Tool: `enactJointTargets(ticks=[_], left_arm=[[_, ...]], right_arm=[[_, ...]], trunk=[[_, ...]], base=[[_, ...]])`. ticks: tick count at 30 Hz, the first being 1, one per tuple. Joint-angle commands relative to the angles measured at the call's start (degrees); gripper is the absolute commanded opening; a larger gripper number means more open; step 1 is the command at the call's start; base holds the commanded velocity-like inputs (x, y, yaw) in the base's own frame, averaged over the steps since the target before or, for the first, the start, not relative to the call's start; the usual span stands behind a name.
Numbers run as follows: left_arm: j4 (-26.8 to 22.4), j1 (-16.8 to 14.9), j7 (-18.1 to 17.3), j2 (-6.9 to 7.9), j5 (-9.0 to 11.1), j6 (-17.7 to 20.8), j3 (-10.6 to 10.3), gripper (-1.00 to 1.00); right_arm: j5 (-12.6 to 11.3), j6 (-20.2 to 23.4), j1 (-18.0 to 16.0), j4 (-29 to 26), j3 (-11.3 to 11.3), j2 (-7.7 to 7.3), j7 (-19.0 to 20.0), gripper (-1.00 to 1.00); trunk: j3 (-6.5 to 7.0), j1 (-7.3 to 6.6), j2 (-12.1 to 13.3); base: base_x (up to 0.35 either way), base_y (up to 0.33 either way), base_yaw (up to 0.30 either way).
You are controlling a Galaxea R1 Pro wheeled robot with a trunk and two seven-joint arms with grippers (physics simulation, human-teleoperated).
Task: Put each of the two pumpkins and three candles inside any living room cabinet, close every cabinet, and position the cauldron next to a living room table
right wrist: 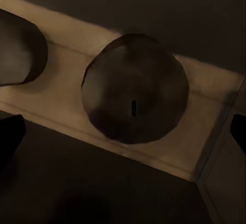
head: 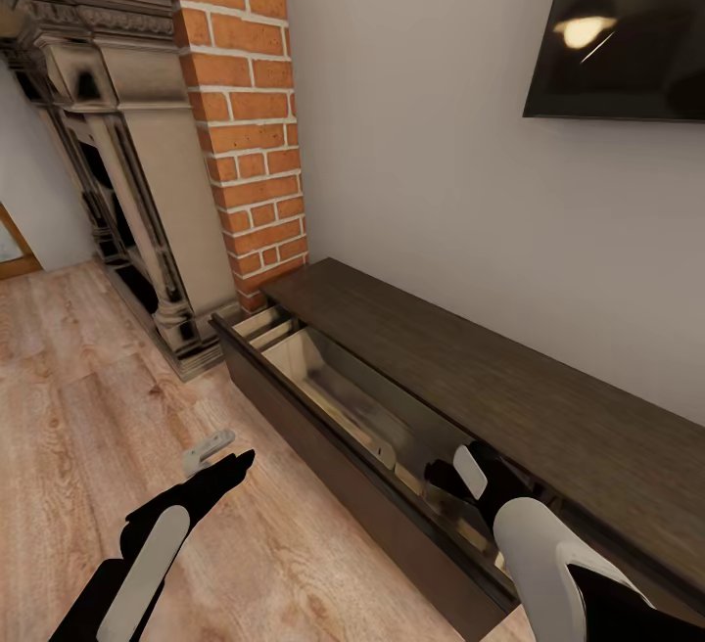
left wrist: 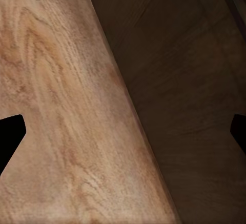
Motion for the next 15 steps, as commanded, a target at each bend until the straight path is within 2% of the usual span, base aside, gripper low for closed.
enactJointTargets(ticks=[1, 5, 9, 11, 15], left_arm=[[0.0, -0.01, 0.0, 0.0, 0.0, 0.0, 0.0, 1.0], [0.0, 0.0, 0.0, 0.0, 0.0, 0.0, 0.0, 1.0], [0.0, -0.05, 0.0, 0.0, 0.0, 0.0, 0.0, 1.0], [0.0, -0.07, 0.0, 0.0, 0.0, 0.0, 0.0, 1.0], [0.0, -0.08, 0.0, 0.0, 0.0, 0.0, 0.0, 1.0]], right_arm=[[0.0, -0.39, 0.0, -0.01, 0.0, 0.0, -0.02, 1.0], [-0.03, -2.45, 0.08, -0.26, 0.04, 0.12, -0.03, 1.0], [0.0, -2.63, 0.25, -1.26, 0.11, 0.22, 0.22, 1.0], [0.0, -2.22, 0.56, -4.03, 0.17, 0.19, 0.41, 1.0], [0.0, 0.42, 1.32, -11.81, 0.29, 0.26, 0.84, 1.0]], trunk=[[0.0, 0.0, 0.0], [0.0, 0.0, 0.0], [0.0, 0.0, 0.0], [0.0, 0.0, 0.0], [0.0, 0.0, 0.0]], base=[[0.0, 0.0, 0.0], [-0.034, 0.0, 0.0], [-0.26, 0.0, 0.0], [-0.249, 0.0, 0.0], [-0.076, 0.0, 0.0]])
